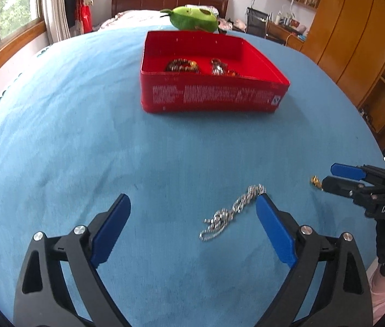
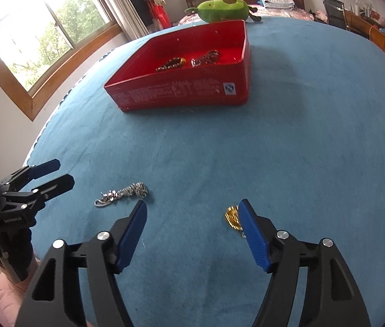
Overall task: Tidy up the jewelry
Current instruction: 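Withdraw both tools and move them toward the silver chain and gold pendant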
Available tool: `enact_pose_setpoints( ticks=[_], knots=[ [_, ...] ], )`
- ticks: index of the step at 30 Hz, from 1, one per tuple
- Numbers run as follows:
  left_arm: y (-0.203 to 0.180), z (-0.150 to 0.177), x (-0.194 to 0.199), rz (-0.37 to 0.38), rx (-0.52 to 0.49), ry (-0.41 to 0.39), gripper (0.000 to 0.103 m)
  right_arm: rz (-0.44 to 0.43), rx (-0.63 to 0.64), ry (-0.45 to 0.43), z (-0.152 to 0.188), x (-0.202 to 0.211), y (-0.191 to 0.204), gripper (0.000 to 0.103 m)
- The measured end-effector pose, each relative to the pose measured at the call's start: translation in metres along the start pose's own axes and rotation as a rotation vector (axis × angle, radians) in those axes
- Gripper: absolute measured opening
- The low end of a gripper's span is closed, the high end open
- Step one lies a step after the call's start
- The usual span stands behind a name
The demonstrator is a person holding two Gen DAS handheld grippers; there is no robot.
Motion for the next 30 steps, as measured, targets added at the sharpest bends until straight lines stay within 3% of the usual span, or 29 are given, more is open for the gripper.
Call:
enact_pose_setpoints(
  ticks=[4,11,19,21,26,30],
  knots=[
    [0.002,0.009,-0.005,0.013,0.010,0.028,0.094,0.006,0.004,0.012,0.005,-0.001,-0.008,0.069],
    [0.004,0.012,-0.007,0.009,0.027,0.030,0.095,0.017,-0.005,0.075,0.003,-0.017,-0.025,0.047],
    [0.002,0.013,-0.010,-0.001,0.025,0.027,0.095,0.063,0.016,0.100,-0.001,-0.030,-0.036,0.033],
    [0.002,0.012,-0.012,0.000,0.026,0.030,0.095,0.085,0.031,0.099,0.001,-0.030,-0.035,0.025],
    [-0.005,0.010,-0.017,0.000,0.012,0.045,0.095,0.128,0.073,0.098,0.009,-0.030,-0.029,0.022],
    [-0.016,0.006,-0.020,-0.009,-0.023,0.051,0.095,0.102,0.054,0.100,0.012,-0.026,-0.029,0.021]
  ],
)
Point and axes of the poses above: each gripper's, at about its wrist camera, not at the fingertips, and x roughly against the way its jaws point, y to its left, z to its underside, the point moved 6 cm from there along -x, roughly the way its jaws point, and after that the axes turned 13 degrees about y, right-handed, at the moved point
